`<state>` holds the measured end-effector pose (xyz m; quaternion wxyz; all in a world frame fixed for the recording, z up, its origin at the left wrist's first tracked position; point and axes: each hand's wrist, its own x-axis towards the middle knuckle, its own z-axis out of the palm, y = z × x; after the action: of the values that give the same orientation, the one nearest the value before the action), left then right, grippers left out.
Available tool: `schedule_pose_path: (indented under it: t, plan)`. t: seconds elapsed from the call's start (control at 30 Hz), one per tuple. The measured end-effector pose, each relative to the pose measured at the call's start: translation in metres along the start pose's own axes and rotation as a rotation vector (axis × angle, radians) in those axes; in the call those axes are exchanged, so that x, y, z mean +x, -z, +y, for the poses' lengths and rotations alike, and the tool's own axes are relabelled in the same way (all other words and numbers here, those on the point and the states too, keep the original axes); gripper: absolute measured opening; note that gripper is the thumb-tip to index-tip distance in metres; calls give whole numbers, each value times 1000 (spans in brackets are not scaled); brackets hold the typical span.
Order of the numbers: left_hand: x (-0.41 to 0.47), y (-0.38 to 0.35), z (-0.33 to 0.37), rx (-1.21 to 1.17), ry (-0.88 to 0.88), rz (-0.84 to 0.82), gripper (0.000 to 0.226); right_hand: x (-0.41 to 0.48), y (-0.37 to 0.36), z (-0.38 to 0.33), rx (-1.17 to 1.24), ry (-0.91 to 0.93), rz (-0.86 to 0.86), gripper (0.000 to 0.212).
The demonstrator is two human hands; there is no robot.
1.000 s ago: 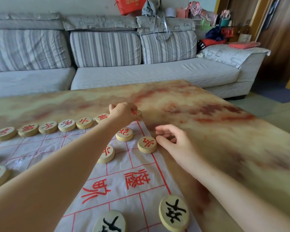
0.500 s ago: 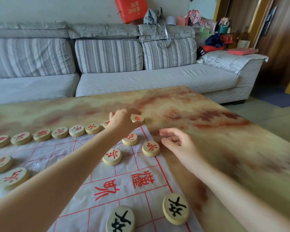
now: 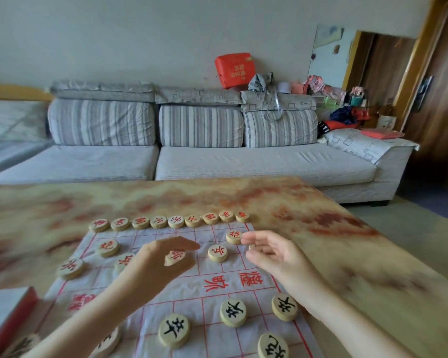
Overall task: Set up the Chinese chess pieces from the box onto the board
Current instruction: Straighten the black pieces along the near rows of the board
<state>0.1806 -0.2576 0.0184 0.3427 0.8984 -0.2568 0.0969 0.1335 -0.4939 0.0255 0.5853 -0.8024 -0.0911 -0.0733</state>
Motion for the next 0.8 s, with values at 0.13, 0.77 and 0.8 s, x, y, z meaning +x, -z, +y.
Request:
schedule_pose_path:
  t: [0.13,0.77,0.8]
  plan:
    - [-59,40,2,-33,72,69,28,-28,-41,-31,-26,38,-110,24]
    - [-312,90,-26,123,396,189,57,-148,-225,-58,-451,111,-507,44]
    - [-317,86,-28,128,395,200,58,-150,-230,-57,-482,115,-516,46]
